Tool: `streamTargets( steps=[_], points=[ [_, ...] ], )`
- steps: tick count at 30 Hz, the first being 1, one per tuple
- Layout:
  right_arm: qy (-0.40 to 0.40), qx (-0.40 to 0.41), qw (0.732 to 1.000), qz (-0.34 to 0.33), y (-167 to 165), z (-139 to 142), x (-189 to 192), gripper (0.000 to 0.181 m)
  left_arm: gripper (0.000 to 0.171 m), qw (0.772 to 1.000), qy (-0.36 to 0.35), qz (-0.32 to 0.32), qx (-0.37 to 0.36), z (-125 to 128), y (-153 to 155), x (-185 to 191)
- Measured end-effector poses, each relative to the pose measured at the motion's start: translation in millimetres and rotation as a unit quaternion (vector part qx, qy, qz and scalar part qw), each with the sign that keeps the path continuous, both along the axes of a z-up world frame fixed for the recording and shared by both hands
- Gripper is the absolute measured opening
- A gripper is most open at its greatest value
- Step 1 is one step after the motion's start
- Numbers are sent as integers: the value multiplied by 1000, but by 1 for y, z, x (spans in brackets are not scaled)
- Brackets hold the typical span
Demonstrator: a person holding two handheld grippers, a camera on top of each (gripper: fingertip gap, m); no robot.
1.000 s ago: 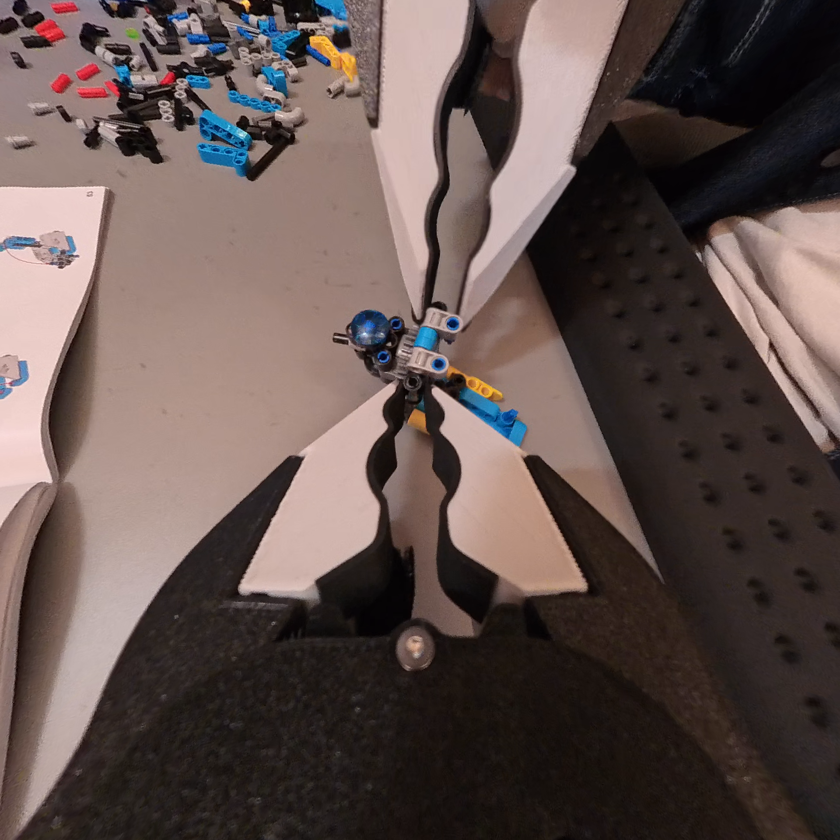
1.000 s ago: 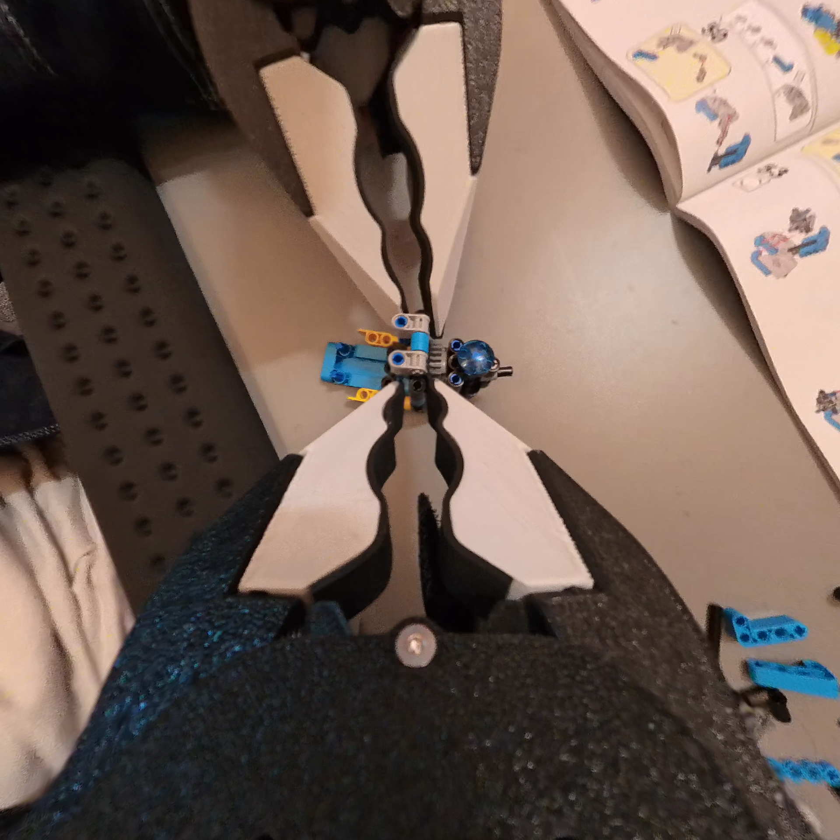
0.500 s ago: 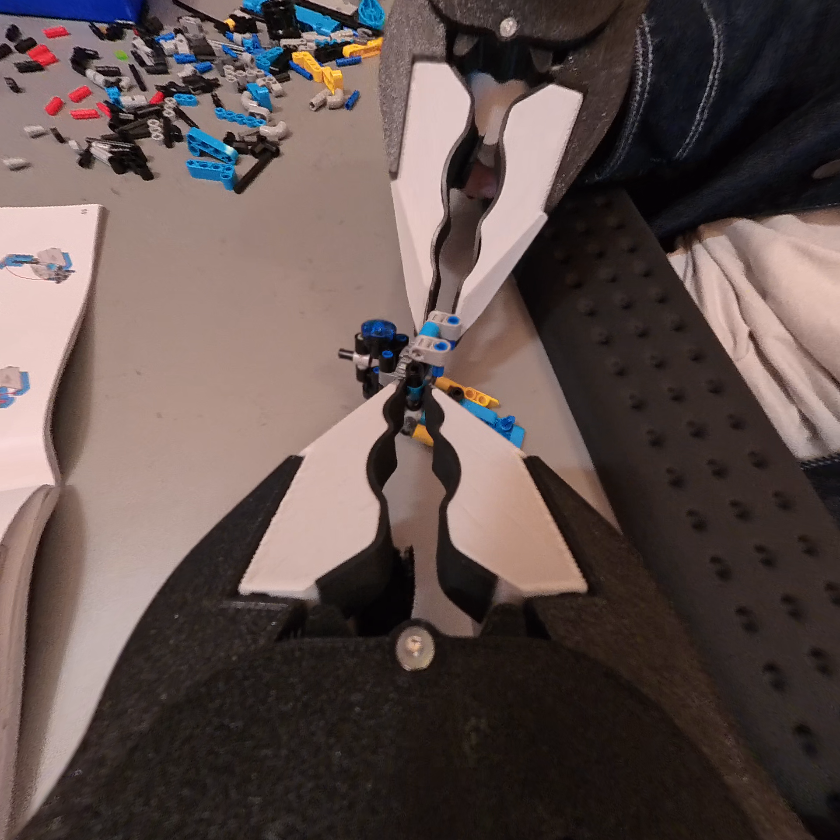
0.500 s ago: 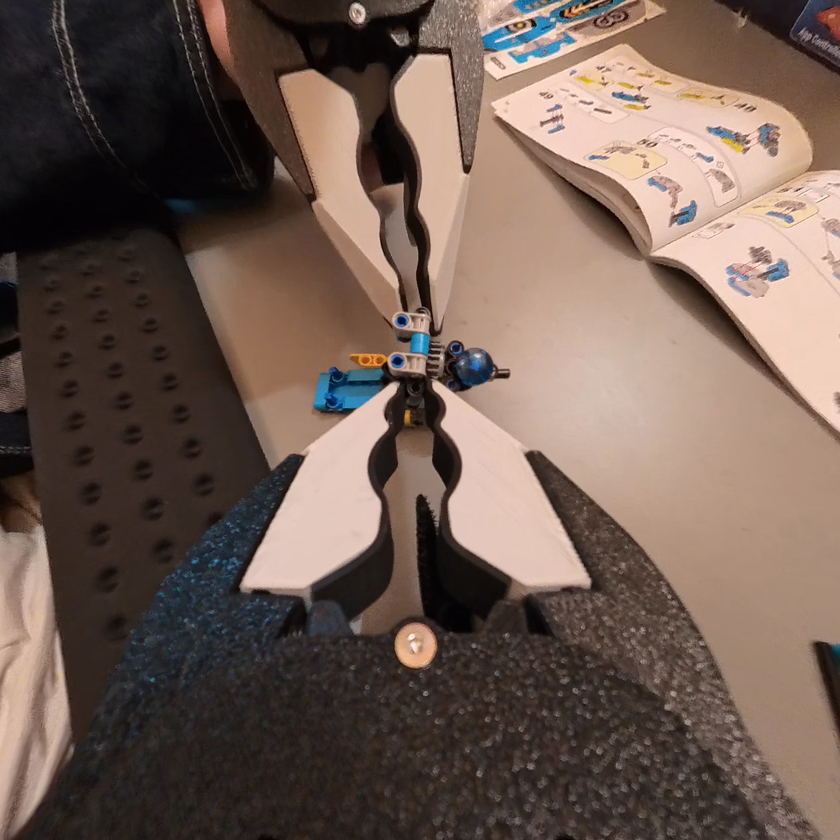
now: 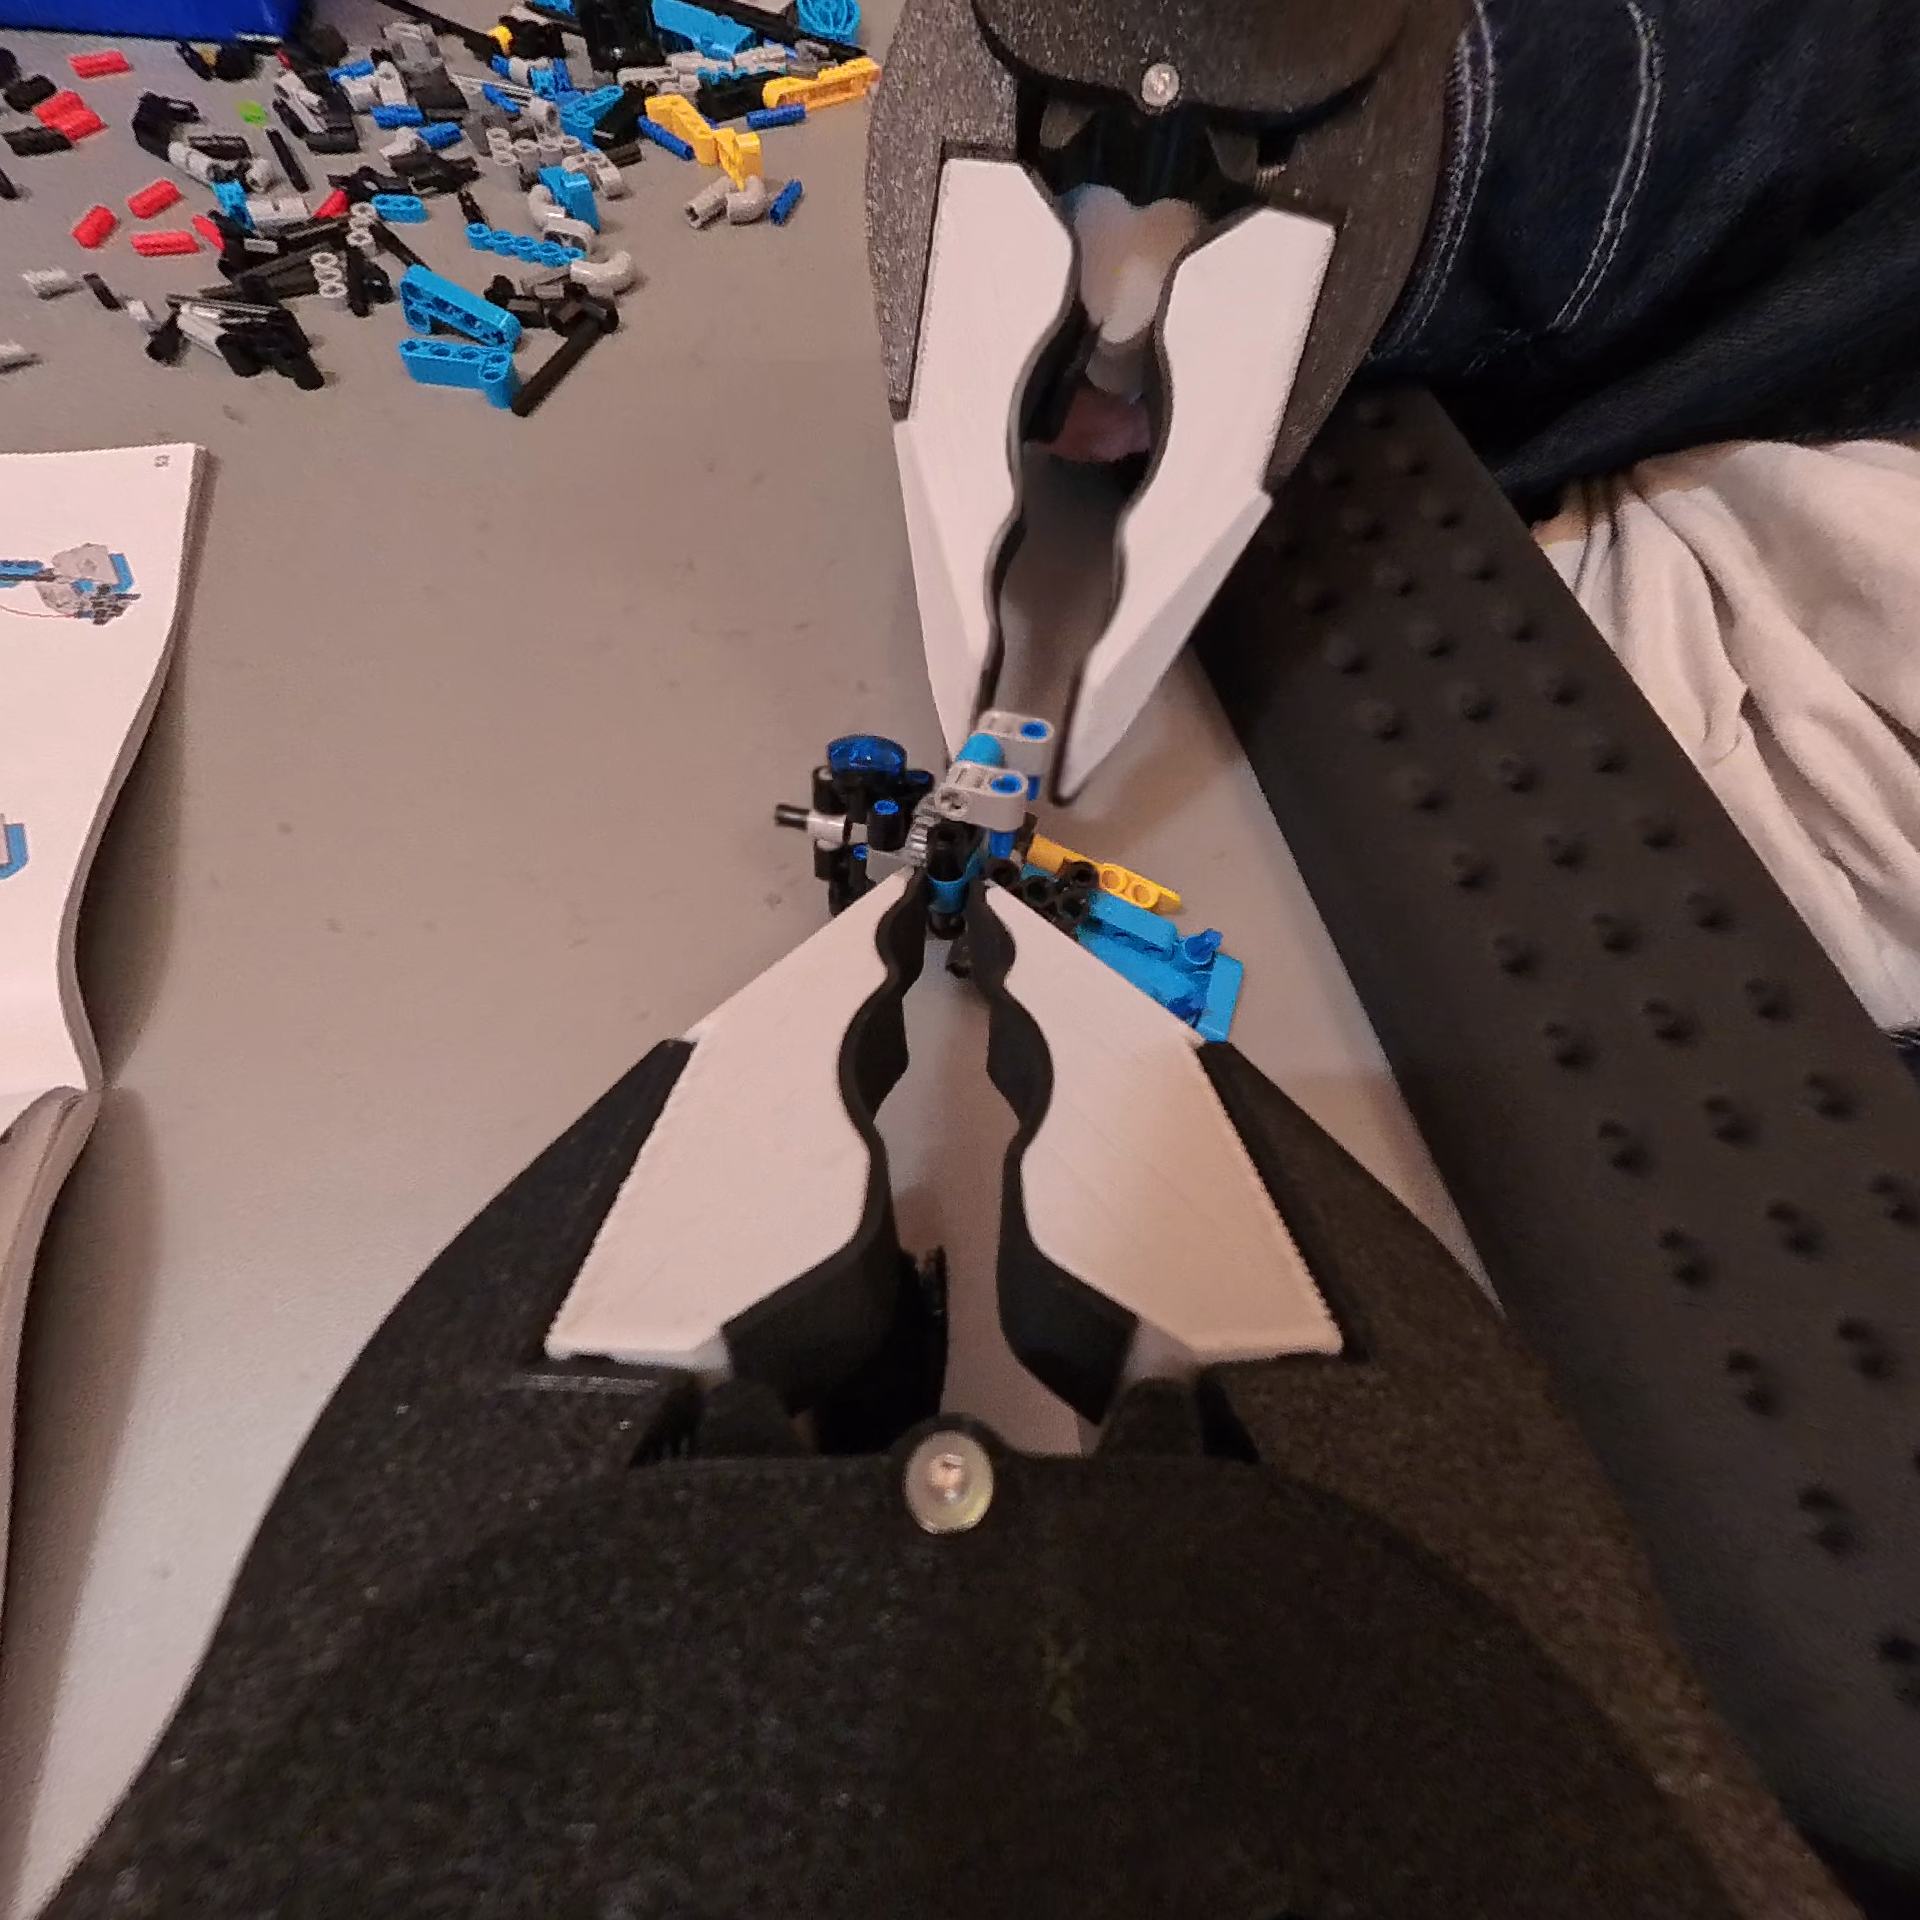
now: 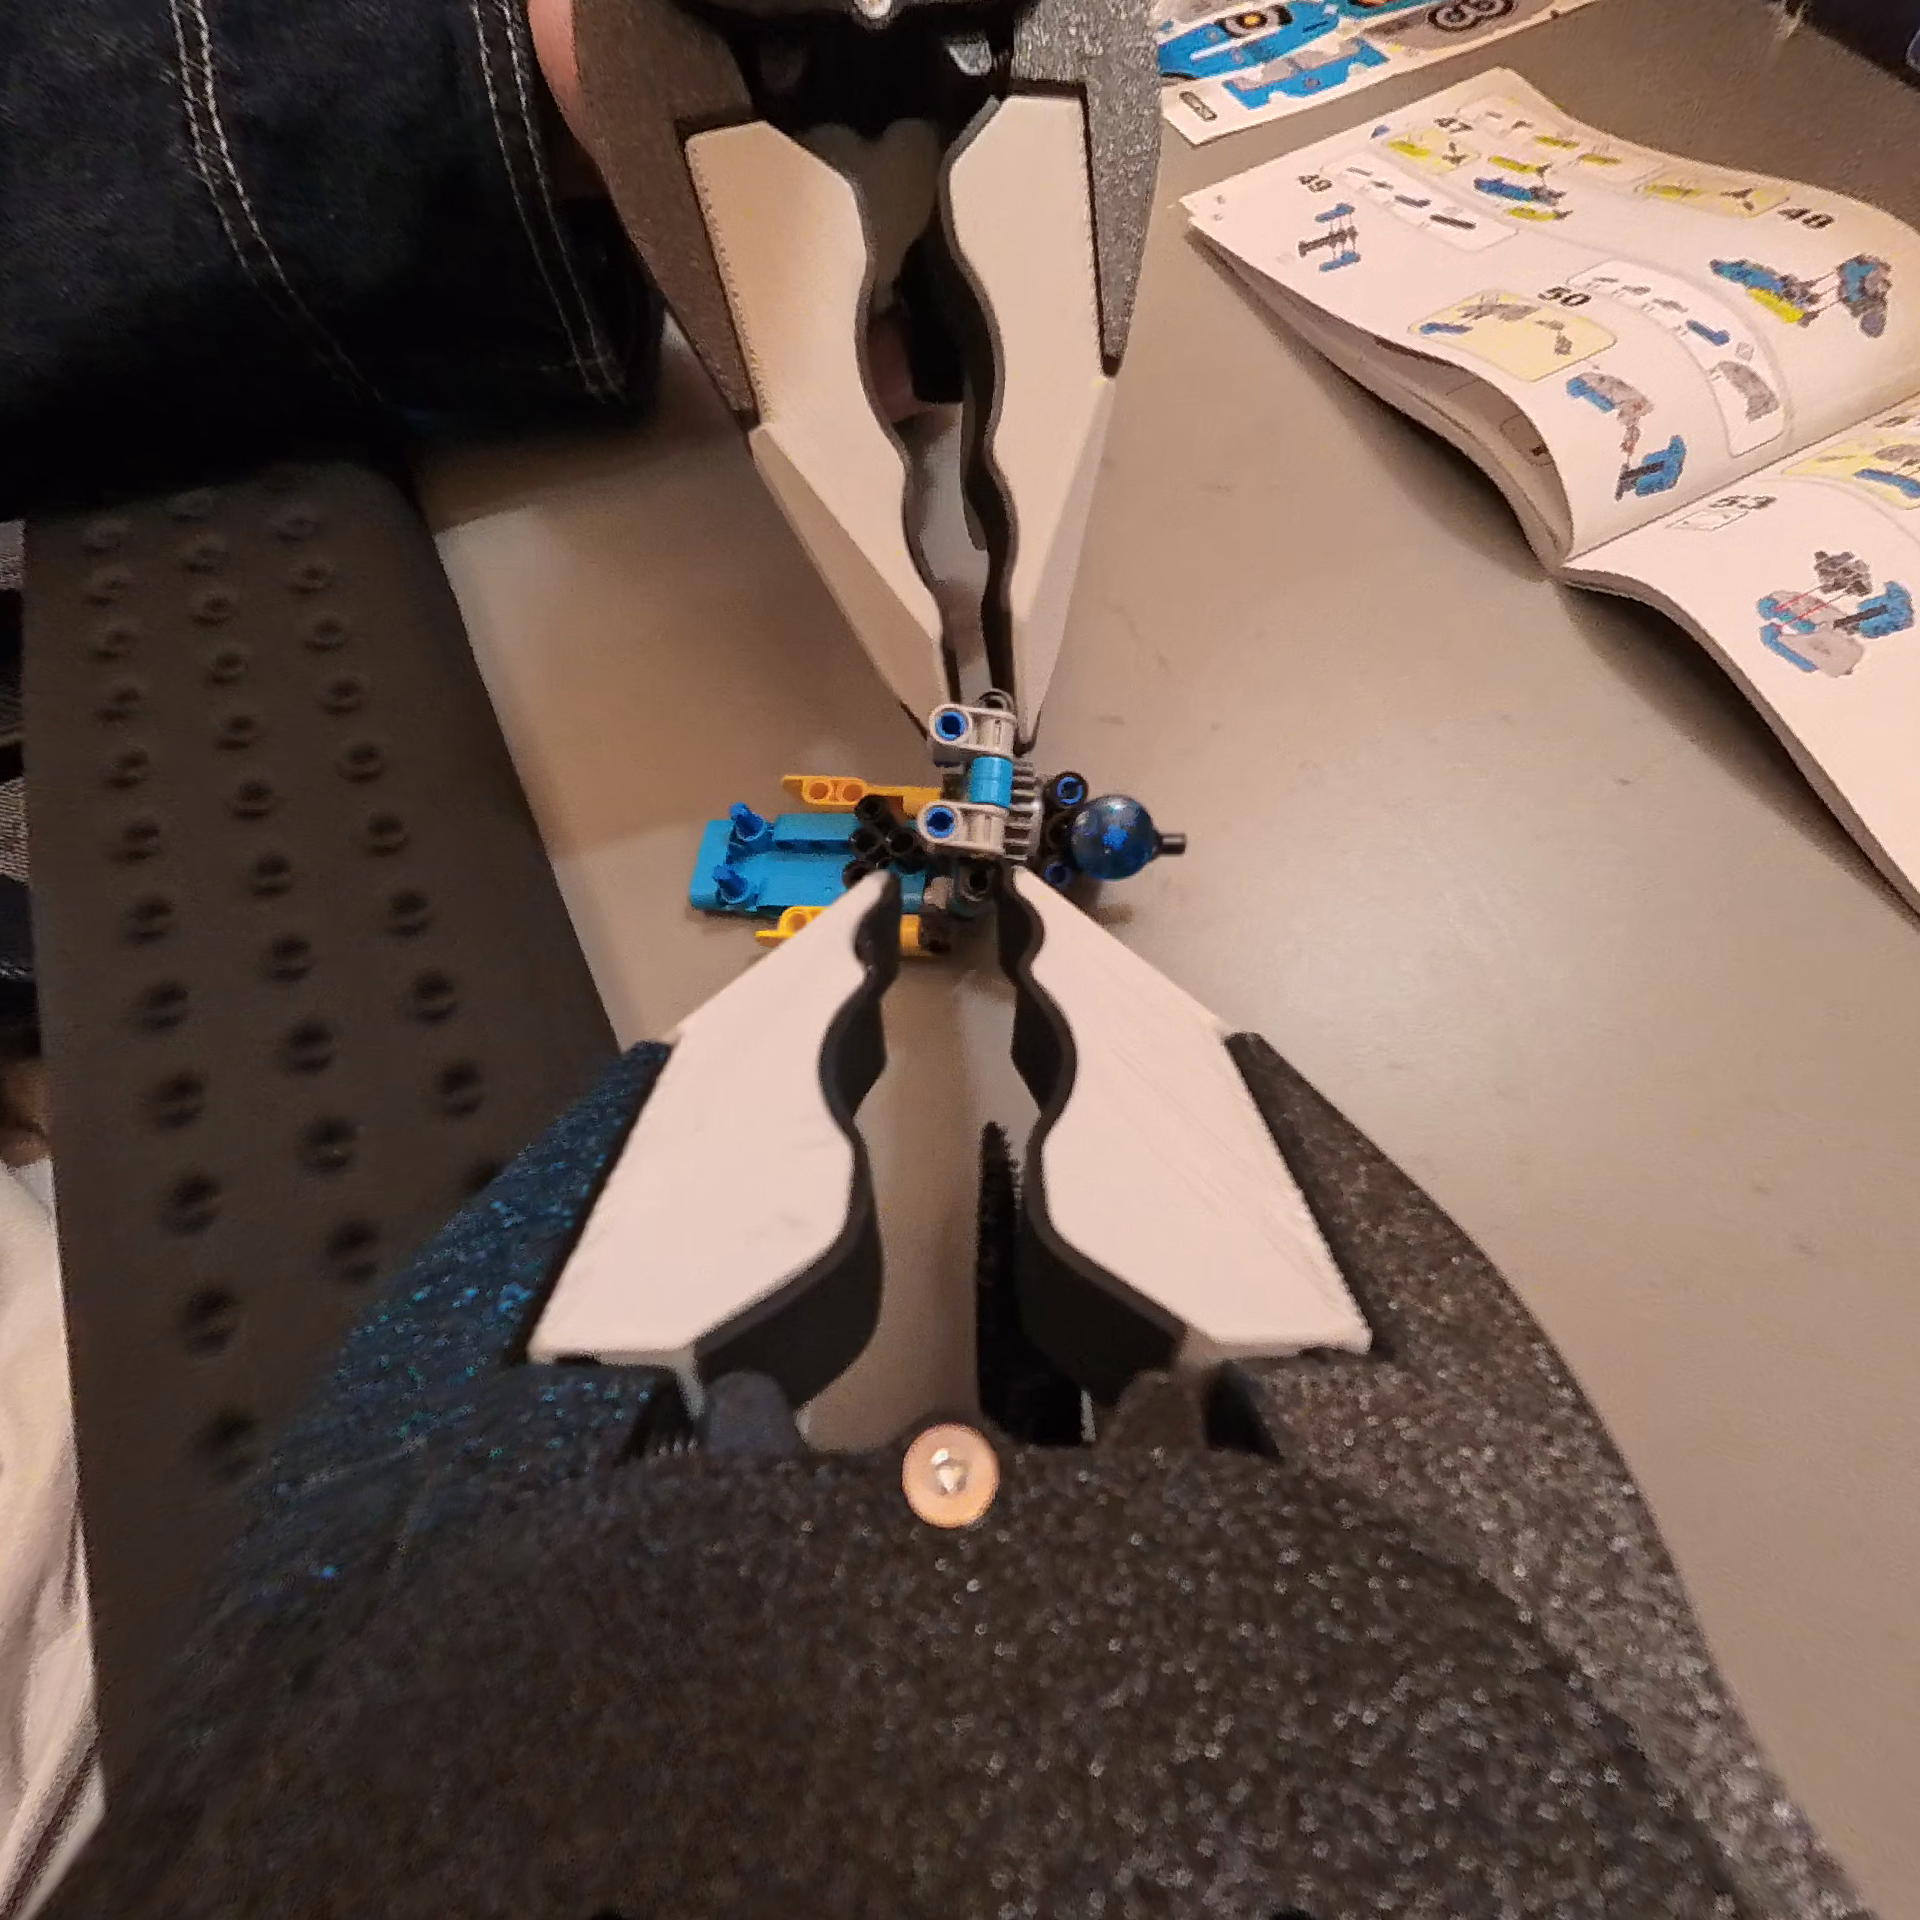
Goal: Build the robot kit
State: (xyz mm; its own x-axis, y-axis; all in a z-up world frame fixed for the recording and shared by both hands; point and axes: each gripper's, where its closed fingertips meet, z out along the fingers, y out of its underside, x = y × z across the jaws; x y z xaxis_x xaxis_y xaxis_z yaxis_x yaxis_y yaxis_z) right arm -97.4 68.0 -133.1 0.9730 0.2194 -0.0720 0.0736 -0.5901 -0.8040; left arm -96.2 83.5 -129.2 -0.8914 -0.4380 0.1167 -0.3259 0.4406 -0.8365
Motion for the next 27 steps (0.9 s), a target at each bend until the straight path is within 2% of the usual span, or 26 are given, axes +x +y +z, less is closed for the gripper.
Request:
streamTargets(
  steps=[2, 7, 11, 27],
  points=[
    [-12, 6, 1000, -4, 0, 2, 2, 8, 7, 1000, -4, -1, -5, 3, -1, -1],
    [-24, 28, 999, 7, -3, 11, -5, 7, 7, 1000, -5, -12, -12, 6, -3, -7],
    [-25, 4, 1000, 10, -2, 2, -6, 7, 8, 1000, 9, -11, 7, -5, -2, -8],
    [1, -16, 1000, 1, -2, -4, -3, 7, 8, 999, 39, -1, 6, -11, -2, -6]
  ],
)
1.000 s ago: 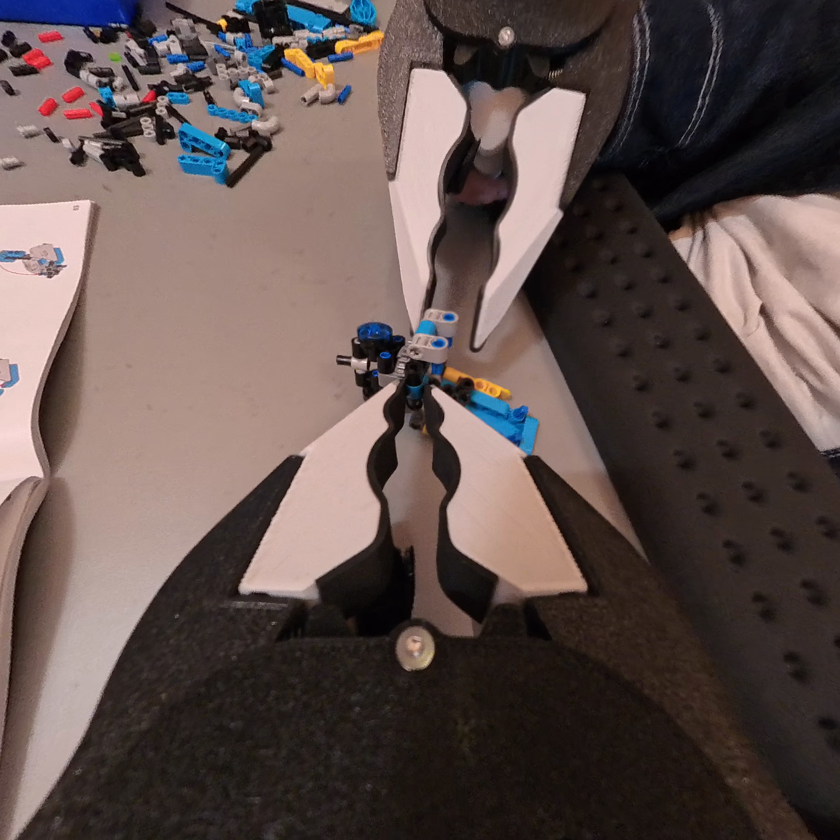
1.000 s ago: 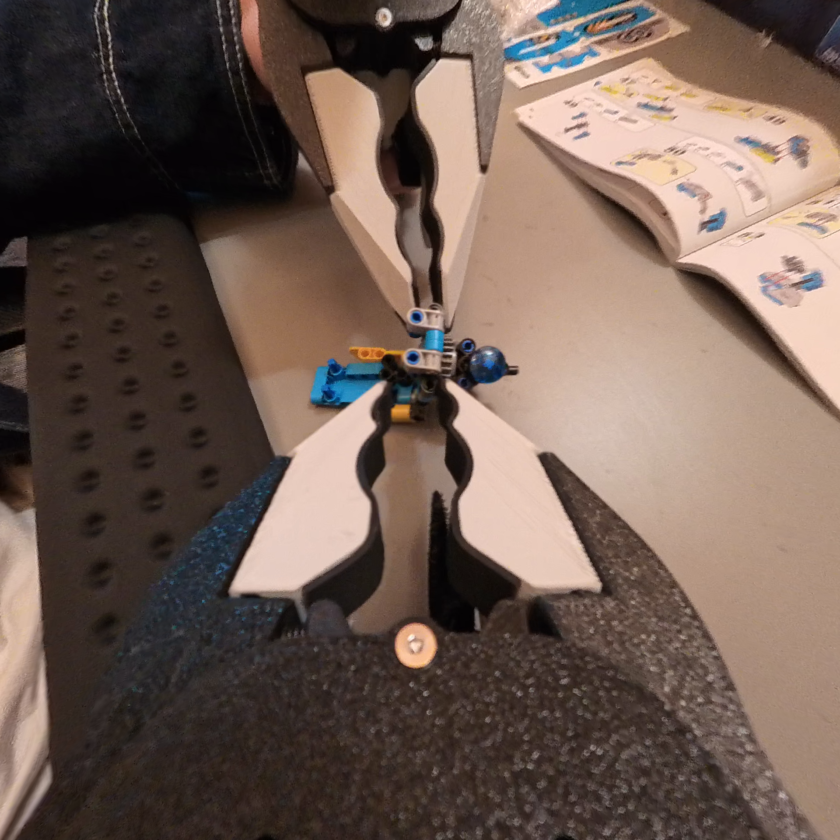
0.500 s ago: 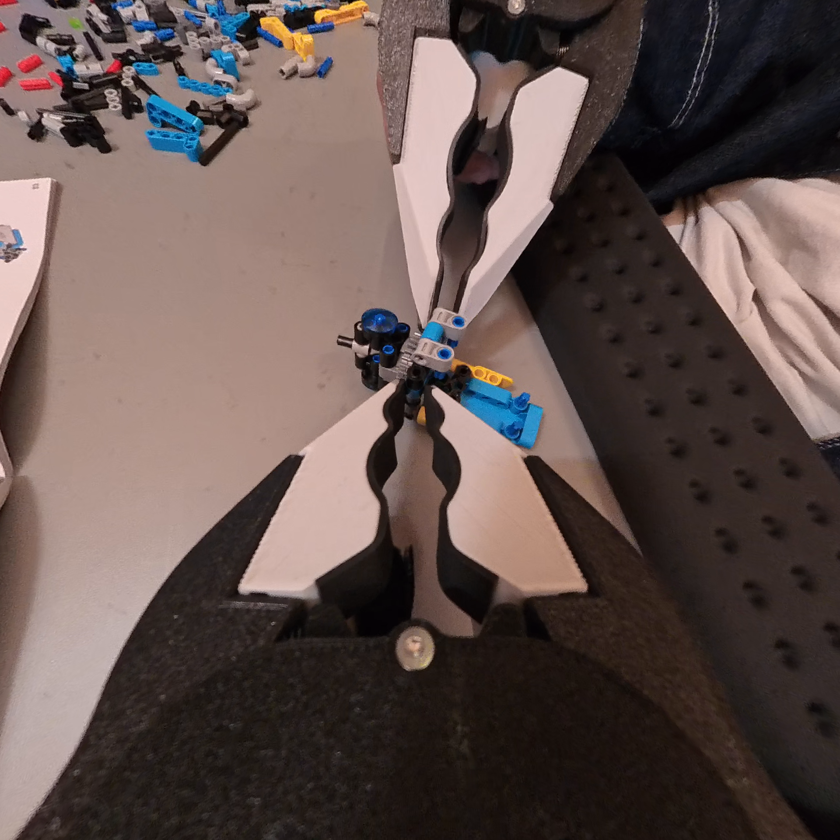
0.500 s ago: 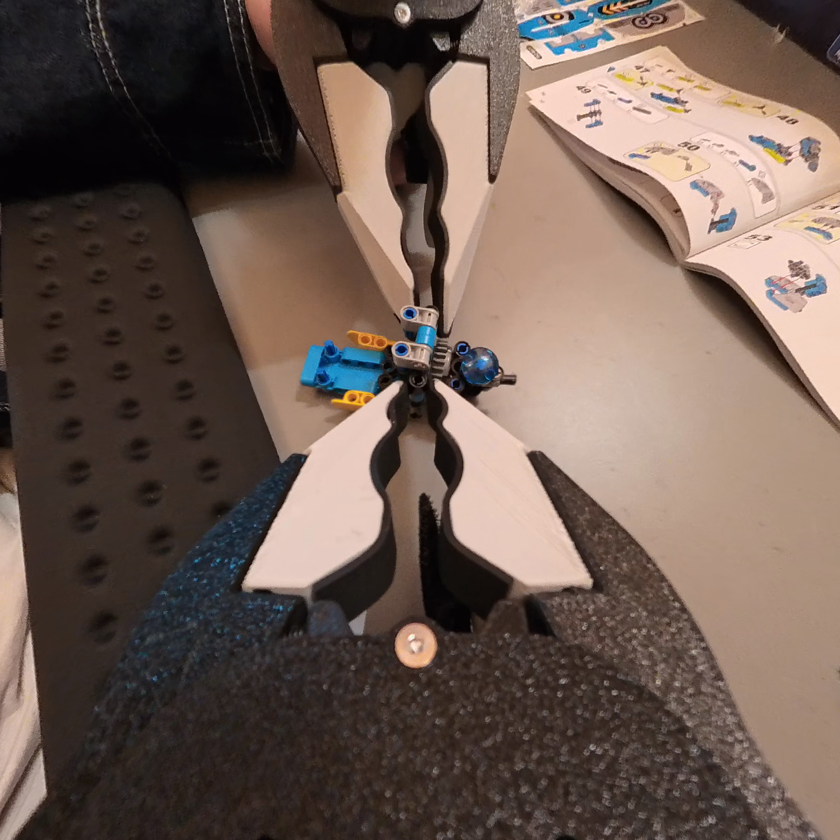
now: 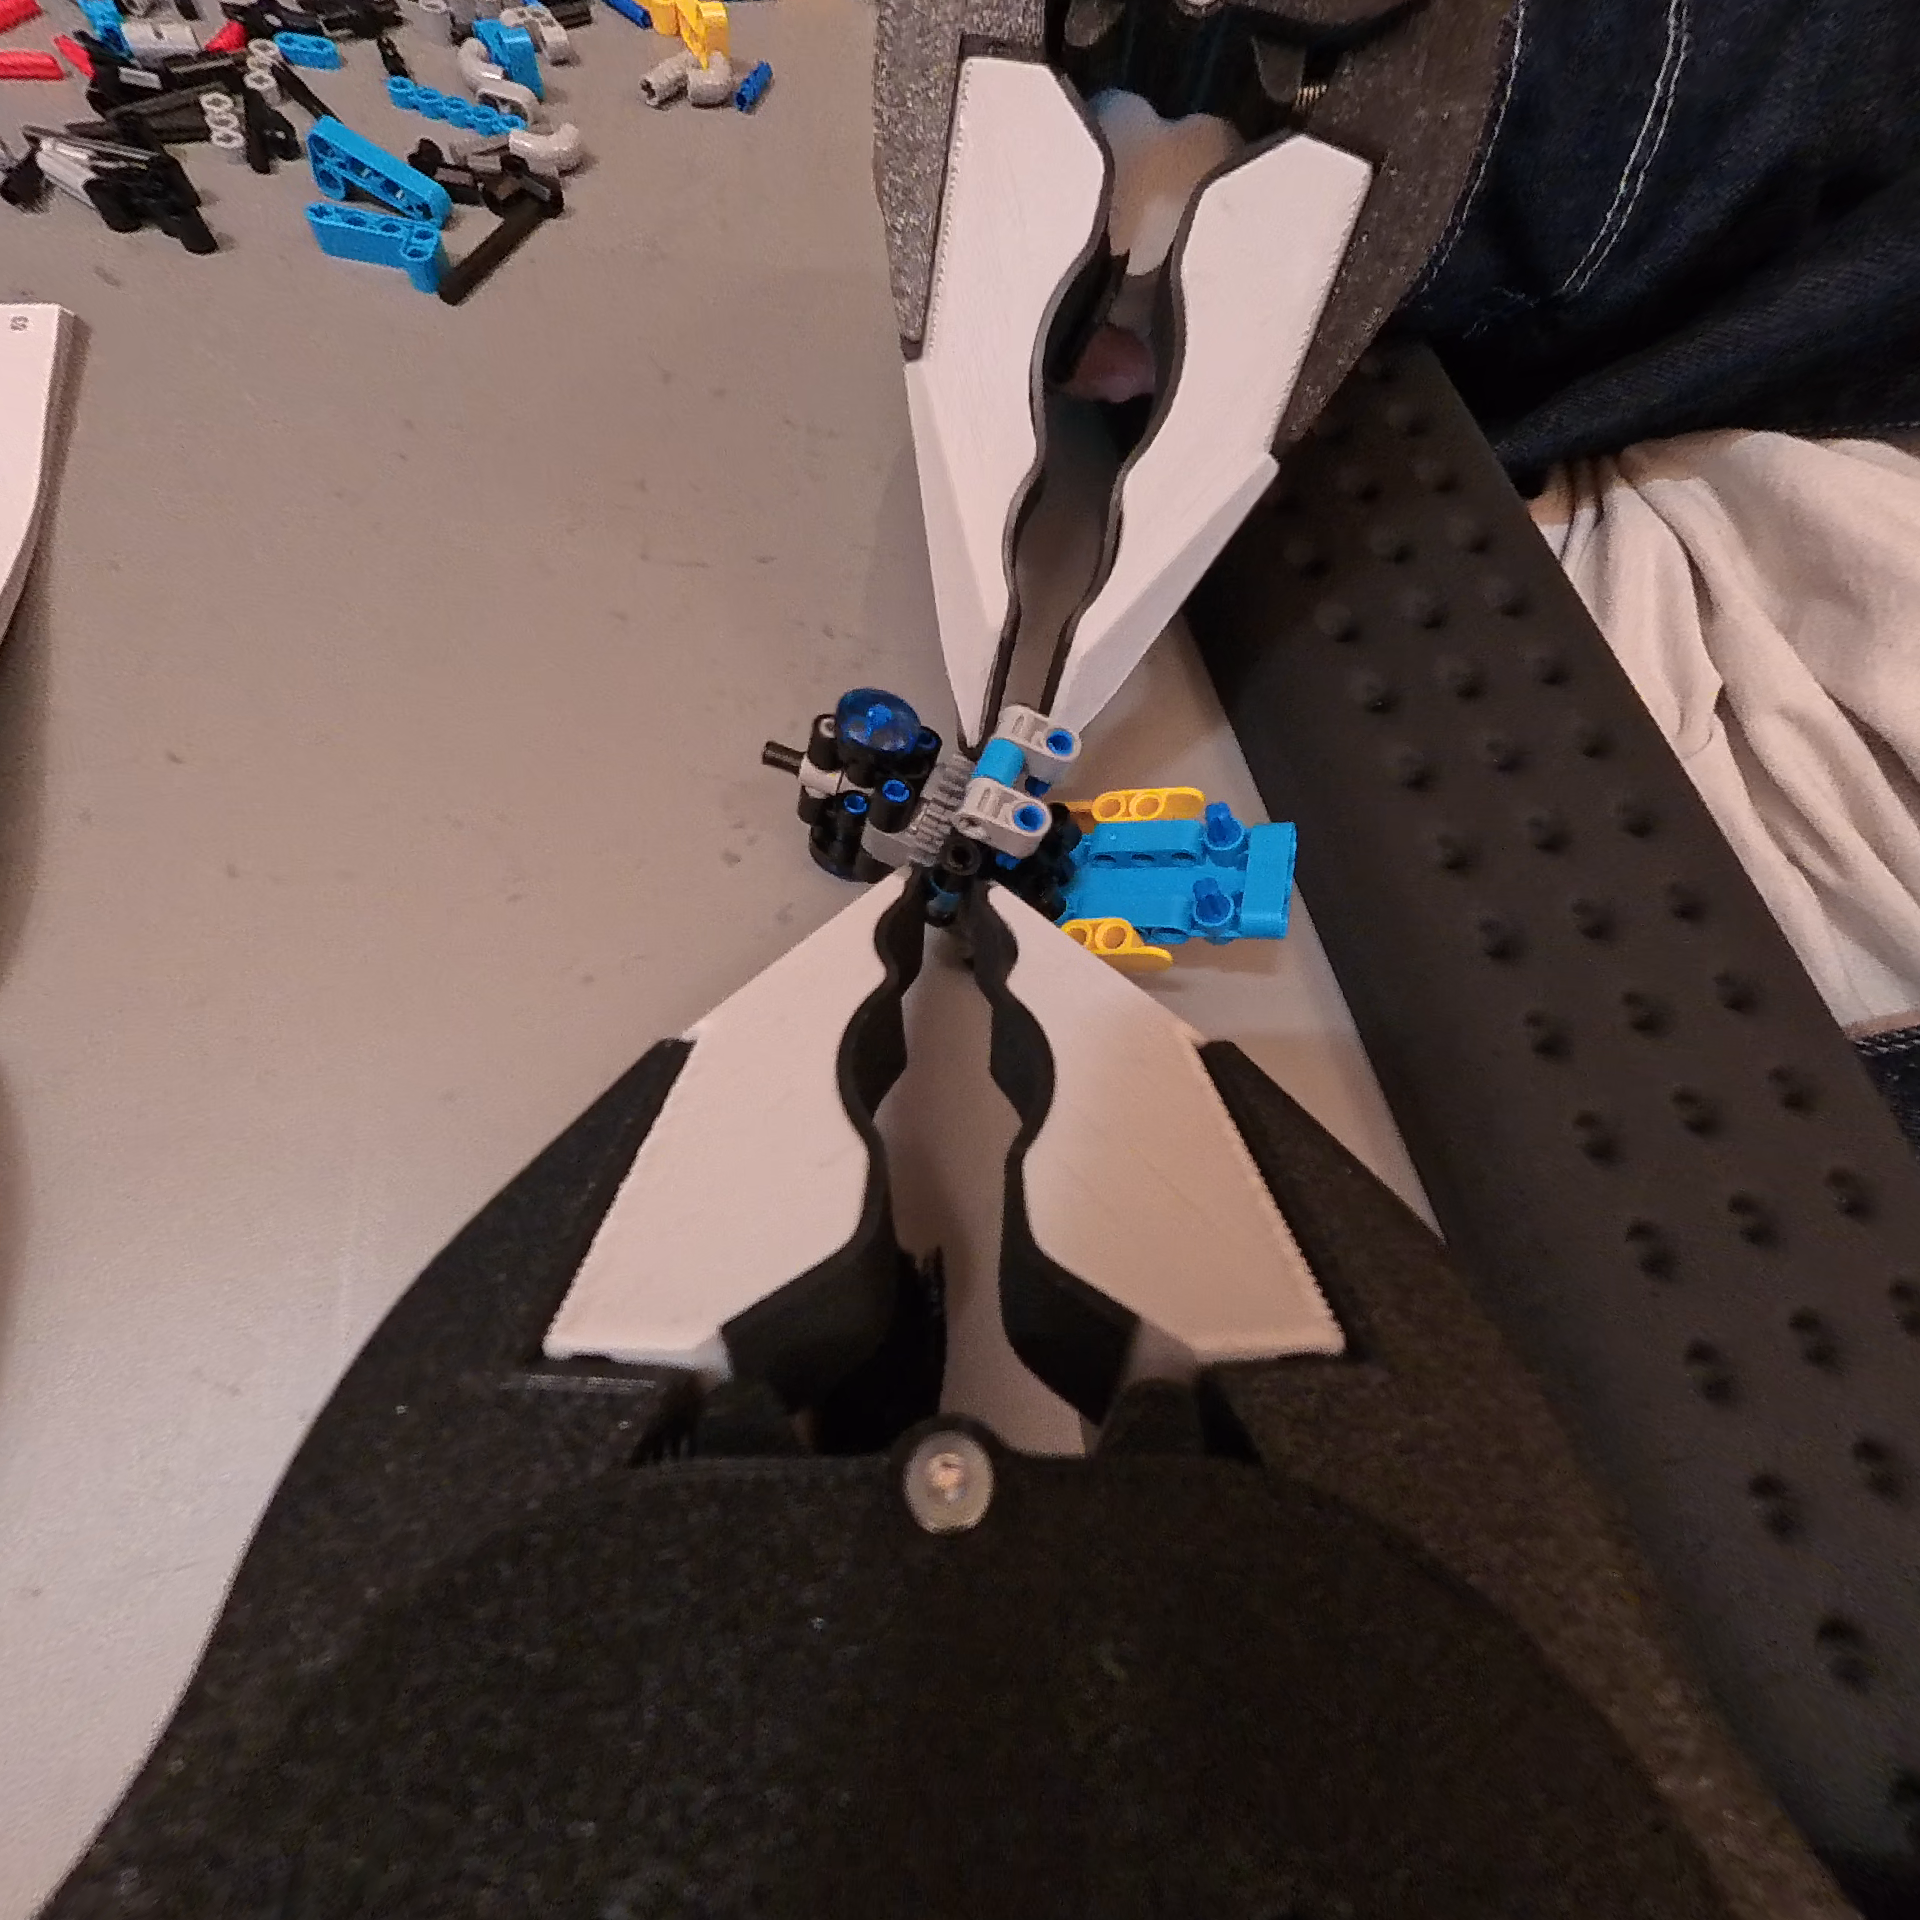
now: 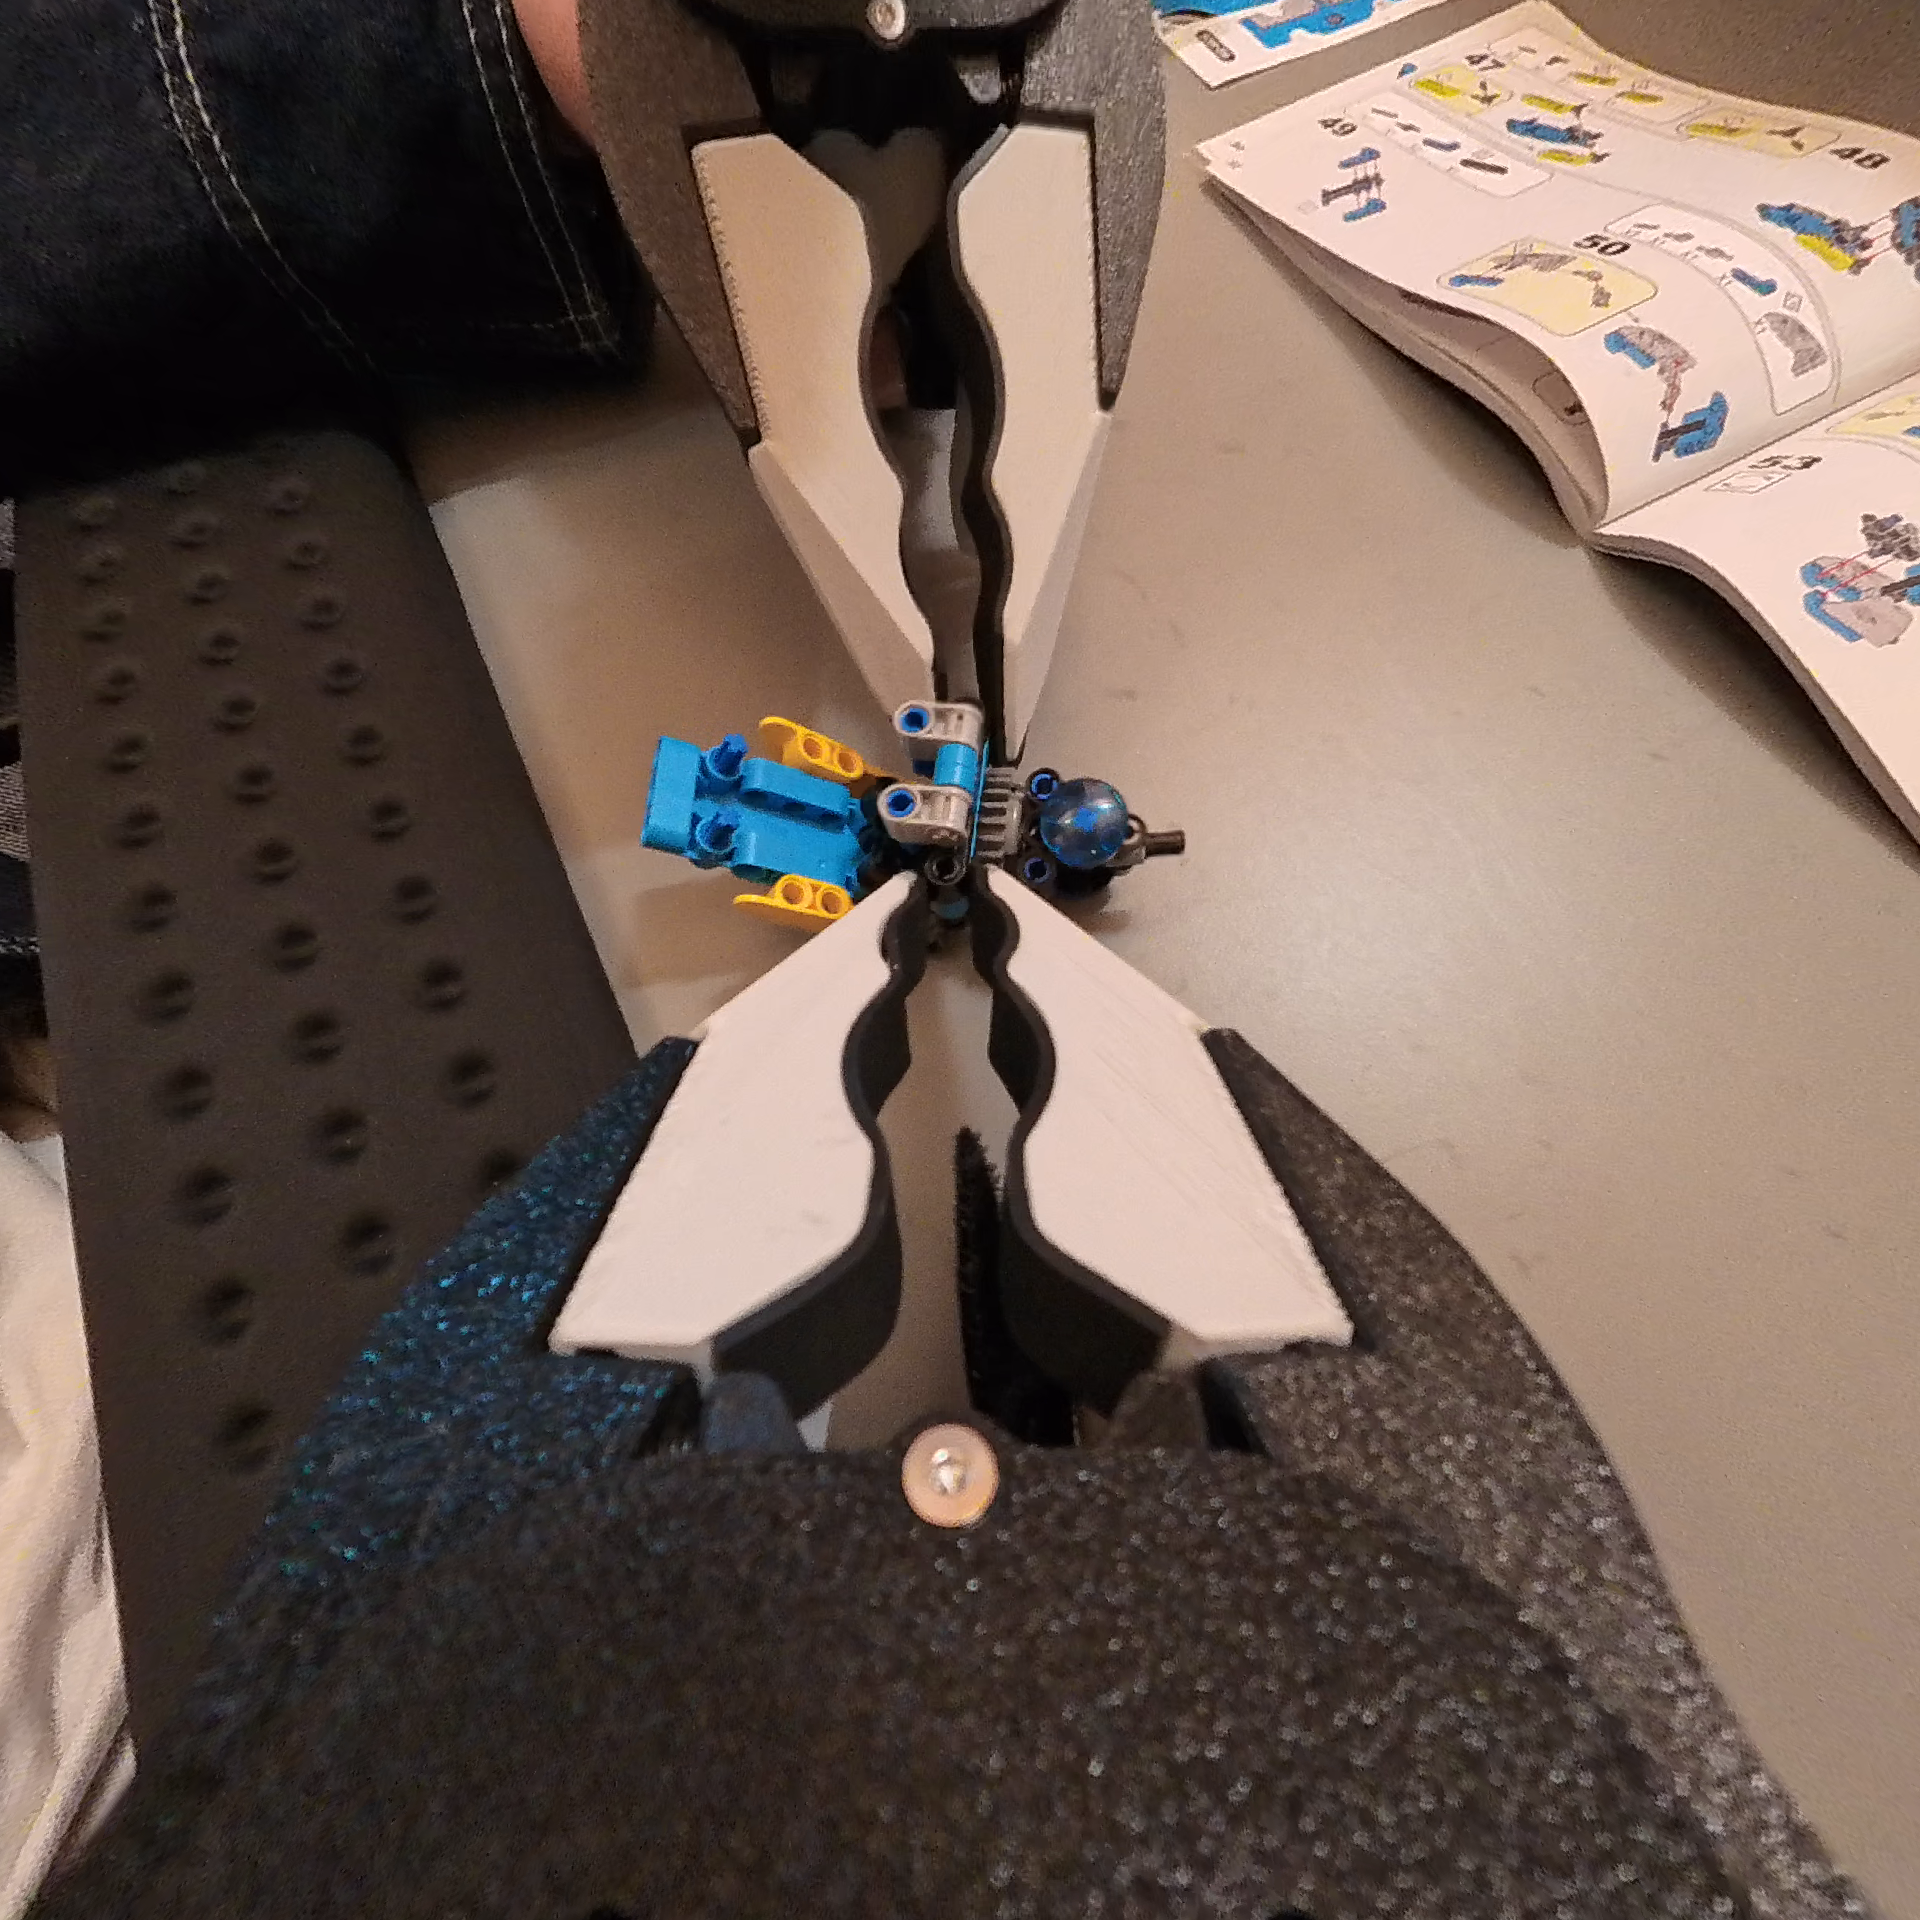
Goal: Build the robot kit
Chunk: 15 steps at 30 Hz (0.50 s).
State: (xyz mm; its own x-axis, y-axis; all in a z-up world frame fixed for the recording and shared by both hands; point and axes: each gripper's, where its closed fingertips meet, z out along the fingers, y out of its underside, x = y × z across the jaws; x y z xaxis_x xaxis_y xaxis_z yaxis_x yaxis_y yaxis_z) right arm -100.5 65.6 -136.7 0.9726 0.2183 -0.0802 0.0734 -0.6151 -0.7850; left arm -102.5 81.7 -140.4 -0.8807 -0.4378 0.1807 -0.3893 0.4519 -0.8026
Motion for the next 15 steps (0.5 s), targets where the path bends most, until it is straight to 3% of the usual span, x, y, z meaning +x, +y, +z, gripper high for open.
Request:
streamTargets(
  steps=[4, 8, 12, 15],
  points=[
    [-18, 10, 1000, -1, 0, 2, 1, 10, 8, 1000, 2, 0, -1, 0, -1, 0],
    [-55, 50, 997, 4, -4, 16, 1, 28, 7, 999, 34, 3, -26, 3, -3, -1],
    [-202, 84, 976, 4, -17, 29, 5, 43, 7, 995, 79, 16, -57, 6, -1, -1],
    [-322, 79, 943, 13, -20, 27, 12, 49, 7, 989, 118, 30, -85, 9, 1, 0]
  ],
)
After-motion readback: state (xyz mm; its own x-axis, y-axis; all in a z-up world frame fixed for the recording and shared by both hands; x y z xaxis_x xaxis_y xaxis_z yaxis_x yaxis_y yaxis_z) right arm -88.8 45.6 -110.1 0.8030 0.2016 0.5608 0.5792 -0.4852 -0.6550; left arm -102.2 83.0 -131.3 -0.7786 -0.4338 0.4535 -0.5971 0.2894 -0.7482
